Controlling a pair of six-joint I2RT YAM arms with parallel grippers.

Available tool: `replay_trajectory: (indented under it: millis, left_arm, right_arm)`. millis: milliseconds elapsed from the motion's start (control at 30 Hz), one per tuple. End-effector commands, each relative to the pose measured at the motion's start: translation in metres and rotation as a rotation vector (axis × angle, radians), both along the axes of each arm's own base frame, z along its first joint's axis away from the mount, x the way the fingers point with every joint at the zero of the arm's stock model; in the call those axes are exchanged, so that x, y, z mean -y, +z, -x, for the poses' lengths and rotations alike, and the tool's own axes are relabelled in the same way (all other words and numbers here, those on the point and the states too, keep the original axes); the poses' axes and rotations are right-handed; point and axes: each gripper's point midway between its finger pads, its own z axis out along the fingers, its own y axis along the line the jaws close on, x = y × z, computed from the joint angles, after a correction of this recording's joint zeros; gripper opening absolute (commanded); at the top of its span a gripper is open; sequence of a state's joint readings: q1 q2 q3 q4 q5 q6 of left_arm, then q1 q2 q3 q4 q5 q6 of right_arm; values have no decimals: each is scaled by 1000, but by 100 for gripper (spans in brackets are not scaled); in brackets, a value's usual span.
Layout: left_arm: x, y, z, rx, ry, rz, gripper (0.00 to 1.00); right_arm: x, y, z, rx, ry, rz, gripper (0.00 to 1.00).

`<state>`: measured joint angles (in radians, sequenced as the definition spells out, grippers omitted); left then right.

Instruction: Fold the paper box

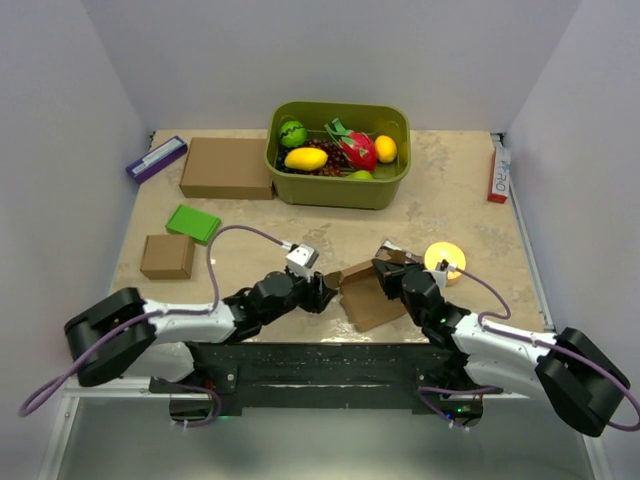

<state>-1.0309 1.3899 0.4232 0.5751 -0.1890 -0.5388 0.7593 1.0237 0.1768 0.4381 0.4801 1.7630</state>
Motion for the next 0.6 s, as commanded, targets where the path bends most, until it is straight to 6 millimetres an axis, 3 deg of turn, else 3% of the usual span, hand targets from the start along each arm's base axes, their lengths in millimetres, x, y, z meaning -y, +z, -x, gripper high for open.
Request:
replay_trajectory:
  millis: [0, 33, 133, 267, 433, 567]
  left_arm:
    - [-21, 34, 13, 128, -55, 47, 62]
    - [-25, 39, 15, 140, -52, 53, 76]
    - [-46, 51, 4, 157, 26, 75, 88]
    - [-76, 45, -31, 113, 162, 62, 90]
    - [-72, 34, -57, 93, 207, -1, 89]
    - [-73, 12, -79, 90, 259, -79, 88]
  right_arm:
    - [13, -7, 4, -16, -44, 34, 0]
    - [14, -5, 3, -12, -48, 33, 0]
    - [15, -4, 3, -7, -50, 42, 0]
    - [13, -5, 3, -10, -44, 41, 0]
    - [10, -6, 2, -12, -36, 42, 0]
    - [5, -6, 1, -13, -15, 45, 0]
